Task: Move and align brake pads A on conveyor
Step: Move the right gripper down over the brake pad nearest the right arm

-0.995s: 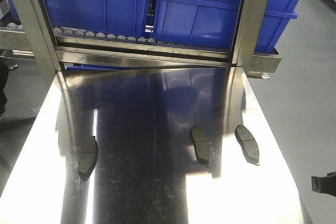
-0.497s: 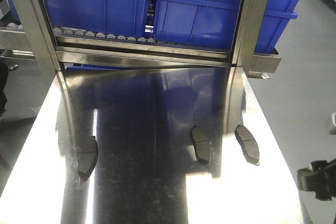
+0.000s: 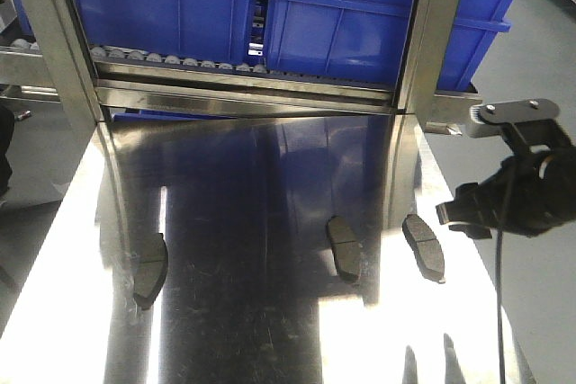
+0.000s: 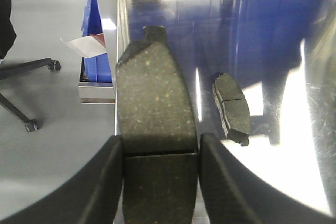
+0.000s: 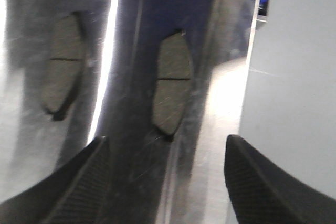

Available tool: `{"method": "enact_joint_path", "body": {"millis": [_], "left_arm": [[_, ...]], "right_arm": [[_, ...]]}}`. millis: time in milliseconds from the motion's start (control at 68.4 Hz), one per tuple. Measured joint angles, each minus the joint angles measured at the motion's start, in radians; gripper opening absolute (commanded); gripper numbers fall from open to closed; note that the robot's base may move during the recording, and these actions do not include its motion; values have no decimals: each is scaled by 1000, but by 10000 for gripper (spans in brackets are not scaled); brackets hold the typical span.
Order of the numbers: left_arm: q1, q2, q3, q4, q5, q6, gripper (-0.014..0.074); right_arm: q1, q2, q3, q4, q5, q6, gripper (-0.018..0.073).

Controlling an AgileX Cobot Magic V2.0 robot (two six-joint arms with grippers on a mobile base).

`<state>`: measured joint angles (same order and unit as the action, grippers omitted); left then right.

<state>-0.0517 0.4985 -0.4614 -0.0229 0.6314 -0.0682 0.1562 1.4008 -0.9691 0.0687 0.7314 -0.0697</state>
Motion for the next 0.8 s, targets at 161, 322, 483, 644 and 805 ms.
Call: {"method": "enact_joint_path", "body": {"millis": [161, 322, 483, 644, 805], "left_arm": [[0, 0, 0, 0, 0, 0, -6], [0, 0, 0, 0, 0, 0, -6], [0, 0, 0, 0, 0, 0, -6], [0, 0, 0, 0, 0, 0, -6], [0, 0, 0, 0, 0, 0, -6]], "right_arm": [[0, 185, -135, -50, 77, 11, 460], [15, 340, -257, -56, 137, -5, 460], [35, 452, -346, -58, 175, -13, 460], [38, 523, -395, -58, 200, -13, 460], [38, 567, -400, -60, 207, -12, 460]]}}
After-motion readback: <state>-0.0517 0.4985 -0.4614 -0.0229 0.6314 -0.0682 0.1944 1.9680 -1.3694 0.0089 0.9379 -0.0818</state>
